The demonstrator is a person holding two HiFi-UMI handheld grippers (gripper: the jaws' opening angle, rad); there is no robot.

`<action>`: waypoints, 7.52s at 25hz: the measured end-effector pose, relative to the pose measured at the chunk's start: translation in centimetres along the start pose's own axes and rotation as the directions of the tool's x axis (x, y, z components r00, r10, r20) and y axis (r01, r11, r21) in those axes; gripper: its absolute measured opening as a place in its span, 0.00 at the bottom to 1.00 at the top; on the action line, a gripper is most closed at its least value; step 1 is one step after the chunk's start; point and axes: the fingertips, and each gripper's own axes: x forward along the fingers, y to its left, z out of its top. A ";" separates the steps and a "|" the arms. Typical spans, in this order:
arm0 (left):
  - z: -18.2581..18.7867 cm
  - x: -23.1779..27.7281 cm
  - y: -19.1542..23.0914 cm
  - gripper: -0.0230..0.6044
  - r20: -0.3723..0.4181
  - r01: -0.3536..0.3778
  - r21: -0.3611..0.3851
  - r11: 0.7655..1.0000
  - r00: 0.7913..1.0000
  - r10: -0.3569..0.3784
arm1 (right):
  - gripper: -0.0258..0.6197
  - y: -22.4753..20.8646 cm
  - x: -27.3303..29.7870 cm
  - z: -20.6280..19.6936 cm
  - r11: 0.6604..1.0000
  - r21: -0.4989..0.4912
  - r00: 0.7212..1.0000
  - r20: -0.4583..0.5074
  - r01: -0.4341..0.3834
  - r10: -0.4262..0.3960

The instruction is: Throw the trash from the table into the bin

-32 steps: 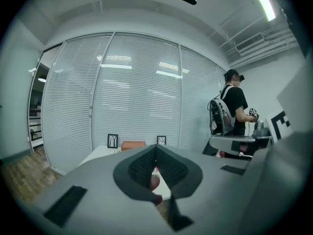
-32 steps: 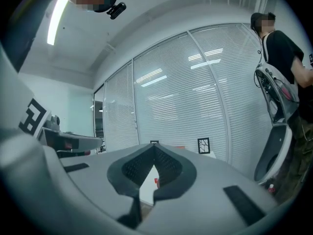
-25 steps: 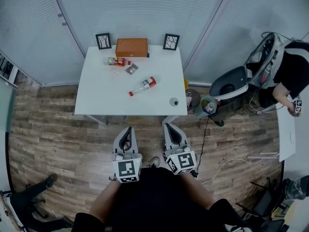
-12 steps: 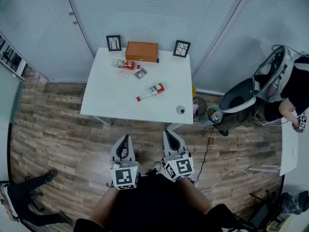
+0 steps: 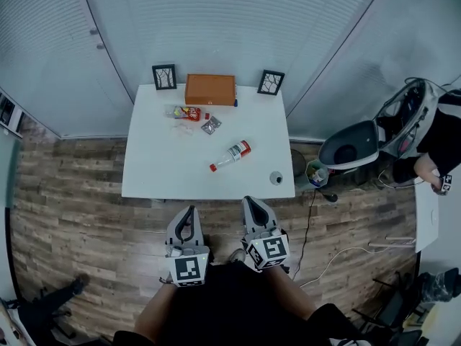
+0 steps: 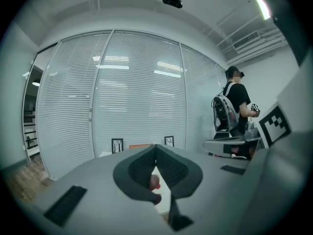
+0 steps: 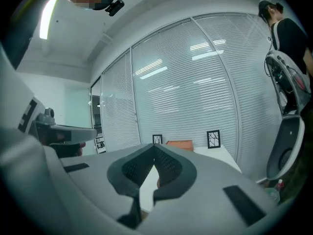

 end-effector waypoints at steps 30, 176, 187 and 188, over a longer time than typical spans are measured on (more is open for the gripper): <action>-3.2 18.6 4.7 0.03 -0.136 0.059 -0.108 0.992 0.988 -0.074 | 0.42 -10.0 17.0 -14.4 0.808 -0.296 0.667 -0.729 -0.509 0.153; -17.6 6.8 -47.2 0.03 -0.314 0.858 0.005 0.513 0.488 -0.814 | 0.50 -30.4 -33.5 -40.0 0.443 0.293 0.531 -0.470 0.847 -0.705; -20.9 8.4 -45.3 0.03 -0.386 0.820 -0.008 0.573 0.526 -0.758 | 0.51 -31.0 -32.2 -48.1 0.431 0.256 0.492 -0.600 0.865 -0.631; -21.2 8.4 -45.2 0.03 -0.394 0.816 -0.010 0.578 0.528 -0.752 | 0.51 -31.1 -32.0 -48.6 0.432 0.255 0.492 -0.600 0.865 -0.631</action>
